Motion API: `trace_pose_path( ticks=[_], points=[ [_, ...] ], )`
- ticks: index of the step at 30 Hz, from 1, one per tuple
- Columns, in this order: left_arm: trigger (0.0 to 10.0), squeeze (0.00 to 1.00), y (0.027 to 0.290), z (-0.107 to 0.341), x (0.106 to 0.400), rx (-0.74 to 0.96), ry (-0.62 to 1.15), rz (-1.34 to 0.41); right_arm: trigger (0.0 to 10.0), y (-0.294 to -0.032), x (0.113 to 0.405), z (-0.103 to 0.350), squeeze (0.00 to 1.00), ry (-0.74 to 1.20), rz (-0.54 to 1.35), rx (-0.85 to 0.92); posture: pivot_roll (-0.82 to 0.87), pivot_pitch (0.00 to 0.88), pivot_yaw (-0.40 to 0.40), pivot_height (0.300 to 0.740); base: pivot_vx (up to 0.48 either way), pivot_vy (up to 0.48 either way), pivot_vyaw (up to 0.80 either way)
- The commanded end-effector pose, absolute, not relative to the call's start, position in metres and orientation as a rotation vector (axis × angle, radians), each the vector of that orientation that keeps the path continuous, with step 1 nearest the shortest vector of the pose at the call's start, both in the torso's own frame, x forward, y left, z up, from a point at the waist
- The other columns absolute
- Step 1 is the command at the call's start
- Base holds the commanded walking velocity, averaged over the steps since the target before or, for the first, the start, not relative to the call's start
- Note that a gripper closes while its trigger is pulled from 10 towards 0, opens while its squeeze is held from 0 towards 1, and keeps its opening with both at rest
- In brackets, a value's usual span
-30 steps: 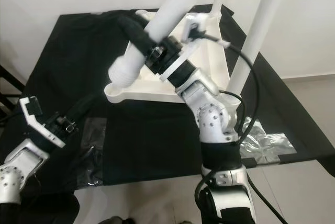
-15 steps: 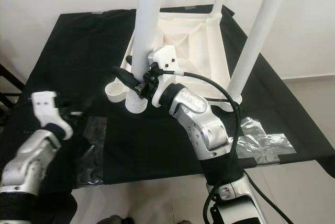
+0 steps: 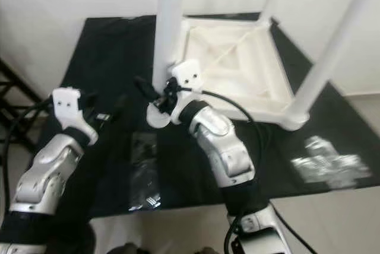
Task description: Building children table
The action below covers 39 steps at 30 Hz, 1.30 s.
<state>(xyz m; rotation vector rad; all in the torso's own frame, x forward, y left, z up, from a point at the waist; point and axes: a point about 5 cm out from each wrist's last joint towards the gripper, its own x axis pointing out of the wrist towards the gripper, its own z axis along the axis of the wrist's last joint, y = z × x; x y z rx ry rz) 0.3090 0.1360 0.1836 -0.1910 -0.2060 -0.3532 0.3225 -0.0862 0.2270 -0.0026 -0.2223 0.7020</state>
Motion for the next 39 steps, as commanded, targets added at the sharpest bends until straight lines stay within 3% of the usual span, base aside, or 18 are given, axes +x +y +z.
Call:
trace_pose_path(
  ticks=[1, 17, 31, 39],
  points=[
    [10.0, 0.00, 0.137, 0.181, 0.306, -0.175, -0.205, -0.346, 10.0, -0.086, 0.323, 0.228, 0.00, -0.238, 0.683, -0.013, 0.01, 0.124, 0.007, 0.740, 0.000, 0.000, 0.00],
    [10.0, 0.00, 0.145, 0.148, 0.301, -0.168, -0.100, -0.245, 10.0, -0.099, 0.328, 0.221, 0.00, -0.228, 0.575, -0.015, -0.01, 0.134, 0.004, 0.740, 0.000, 0.000, 0.00],
    [10.0, 0.00, 0.148, 0.147, 0.302, -0.165, -0.097, -0.238, 10.0, -0.101, 0.330, 0.221, 0.00, -0.233, 0.547, -0.012, 0.00, 0.136, 0.008, 0.740, 0.000, 0.000, 0.00],
    [10.0, 0.00, 0.142, 0.154, 0.299, -0.188, -0.125, -0.296, 10.0, -0.102, 0.329, 0.228, 0.00, -0.281, 0.547, 0.035, 0.00, 0.139, 0.011, 0.740, 0.314, 0.000, 0.30]
  ],
)
